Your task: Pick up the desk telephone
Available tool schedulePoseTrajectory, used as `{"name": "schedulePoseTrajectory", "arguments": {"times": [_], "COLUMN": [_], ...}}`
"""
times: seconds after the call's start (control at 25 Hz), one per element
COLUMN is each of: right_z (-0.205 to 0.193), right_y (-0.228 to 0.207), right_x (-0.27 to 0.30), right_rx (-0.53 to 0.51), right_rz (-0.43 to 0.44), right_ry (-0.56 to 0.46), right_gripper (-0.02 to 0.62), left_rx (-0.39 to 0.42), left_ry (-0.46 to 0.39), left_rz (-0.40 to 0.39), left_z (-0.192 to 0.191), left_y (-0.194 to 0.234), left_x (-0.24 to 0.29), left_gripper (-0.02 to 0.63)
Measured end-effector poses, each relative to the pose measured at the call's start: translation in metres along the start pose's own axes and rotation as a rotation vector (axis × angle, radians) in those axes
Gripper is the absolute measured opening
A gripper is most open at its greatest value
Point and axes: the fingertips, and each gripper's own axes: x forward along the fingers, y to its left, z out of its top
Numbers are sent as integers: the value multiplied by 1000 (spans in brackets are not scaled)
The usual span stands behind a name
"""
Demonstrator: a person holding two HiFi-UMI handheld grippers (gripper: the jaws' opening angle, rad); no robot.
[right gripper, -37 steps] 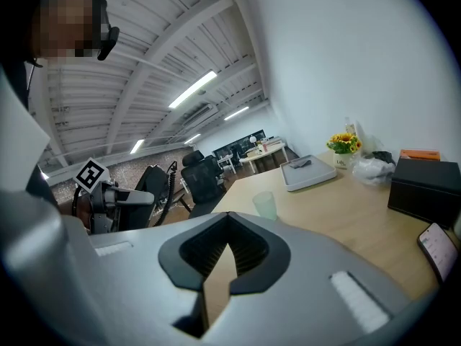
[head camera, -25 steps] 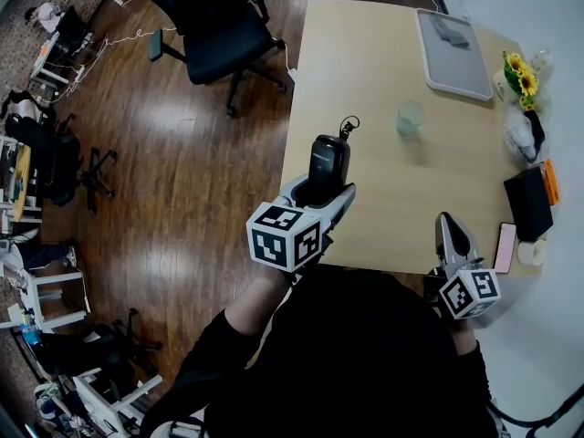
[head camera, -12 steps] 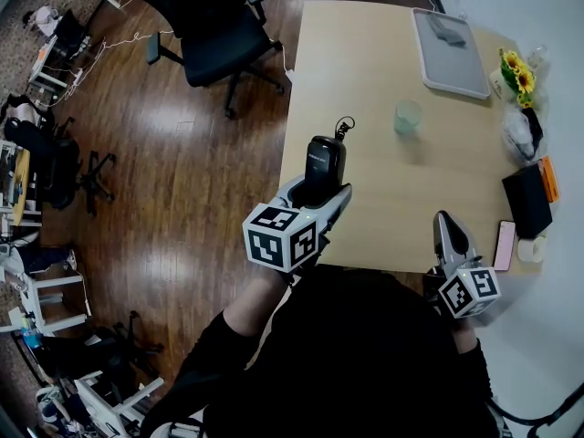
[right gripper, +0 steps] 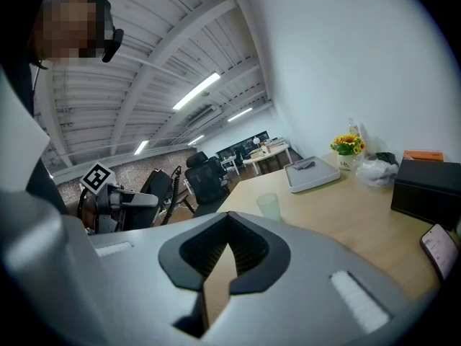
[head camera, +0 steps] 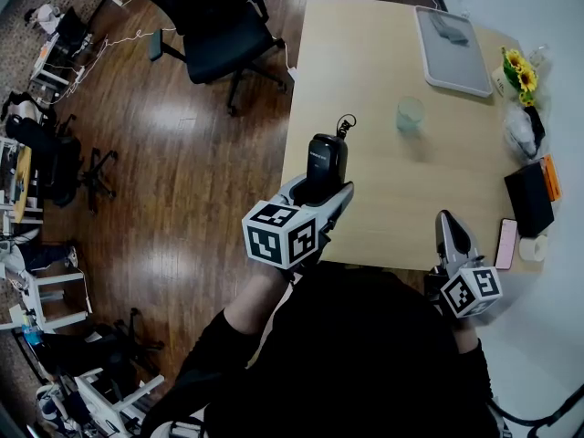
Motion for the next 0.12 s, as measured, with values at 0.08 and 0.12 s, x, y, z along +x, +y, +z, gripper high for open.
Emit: {"name": "schedulePoseTrajectory", "arguments": {"times": [0.08, 0.12], "right_z": [-1, -2], "right_y": [0, 0], "right_x": [-1, -2], "right_rx": [3, 4], "right_rz": [1, 2], "right_ry": [0, -1], "right_gripper": [2, 2], "left_rx": [-18, -27], "left_ry": [-6, -9], "left_rz": [-10, -14], "left_z": [-1, -1], "left_y": [0, 0], "left_x": [-1, -2], "left_gripper": [262, 262]}}
